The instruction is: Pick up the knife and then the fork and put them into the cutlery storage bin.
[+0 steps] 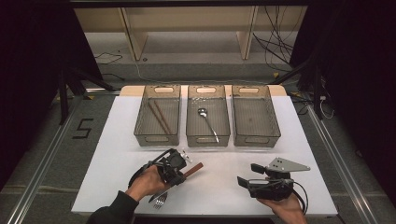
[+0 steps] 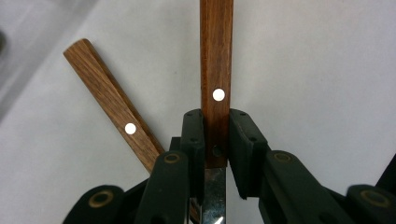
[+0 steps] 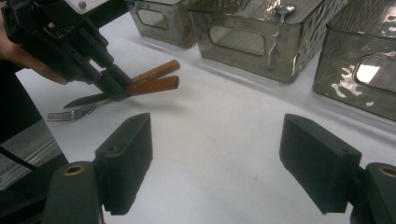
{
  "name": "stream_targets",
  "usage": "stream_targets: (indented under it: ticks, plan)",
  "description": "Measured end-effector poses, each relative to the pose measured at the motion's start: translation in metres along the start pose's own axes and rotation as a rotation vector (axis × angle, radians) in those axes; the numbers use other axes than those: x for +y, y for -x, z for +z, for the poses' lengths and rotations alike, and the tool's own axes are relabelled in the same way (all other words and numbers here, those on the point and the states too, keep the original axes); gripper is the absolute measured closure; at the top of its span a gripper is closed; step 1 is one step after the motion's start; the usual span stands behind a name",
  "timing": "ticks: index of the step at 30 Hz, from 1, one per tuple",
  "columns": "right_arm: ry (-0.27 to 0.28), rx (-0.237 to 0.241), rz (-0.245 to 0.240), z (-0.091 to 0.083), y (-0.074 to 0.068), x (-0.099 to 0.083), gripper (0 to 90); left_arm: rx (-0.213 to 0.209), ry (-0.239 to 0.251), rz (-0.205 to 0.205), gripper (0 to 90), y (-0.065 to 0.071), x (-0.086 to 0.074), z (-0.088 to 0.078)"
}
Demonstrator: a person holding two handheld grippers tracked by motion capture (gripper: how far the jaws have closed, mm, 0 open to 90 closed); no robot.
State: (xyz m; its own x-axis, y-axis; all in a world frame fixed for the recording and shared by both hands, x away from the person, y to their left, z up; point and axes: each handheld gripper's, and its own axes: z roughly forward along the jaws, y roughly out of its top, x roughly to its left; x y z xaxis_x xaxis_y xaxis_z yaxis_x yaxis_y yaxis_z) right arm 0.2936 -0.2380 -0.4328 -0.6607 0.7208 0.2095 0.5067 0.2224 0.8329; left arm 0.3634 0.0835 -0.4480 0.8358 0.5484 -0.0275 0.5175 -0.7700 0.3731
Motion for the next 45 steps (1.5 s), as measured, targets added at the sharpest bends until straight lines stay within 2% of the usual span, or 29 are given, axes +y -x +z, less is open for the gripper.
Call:
stream_targets:
  ticks: [4,17,22,31,33,38,45]
  plan:
    - [0.002,0.0,0.001,-0.001,0.001,0.0,26.3,-0.017,0.037,-0.015,76.8,-0.003,-0.001,-0.006]
    - [0.003,-0.002,0.002,-0.001,0.001,0.0,26.3,-0.026,0.09,-0.034,76.9,-0.011,0.0,-0.024]
    - [0.008,-0.004,0.002,-0.002,0.001,0.0,26.3,-0.035,0.143,-0.043,76.8,-0.015,0.005,-0.035]
    - [0.016,0.001,0.001,-0.004,0.0,-0.001,26.3,-0.088,0.278,-0.08,76.9,-0.026,0.023,-0.054]
    - [0.017,0.001,0.001,-0.004,0.0,-0.001,26.3,-0.106,0.289,-0.083,76.8,-0.028,0.028,-0.057]
    - [0.018,0.004,0.002,-0.005,-0.001,-0.001,26.3,-0.112,0.324,-0.091,76.8,-0.031,0.045,-0.062]
    - [0.021,0.01,-0.001,-0.007,-0.002,-0.002,26.3,-0.153,0.402,-0.106,76.8,-0.034,0.072,-0.065]
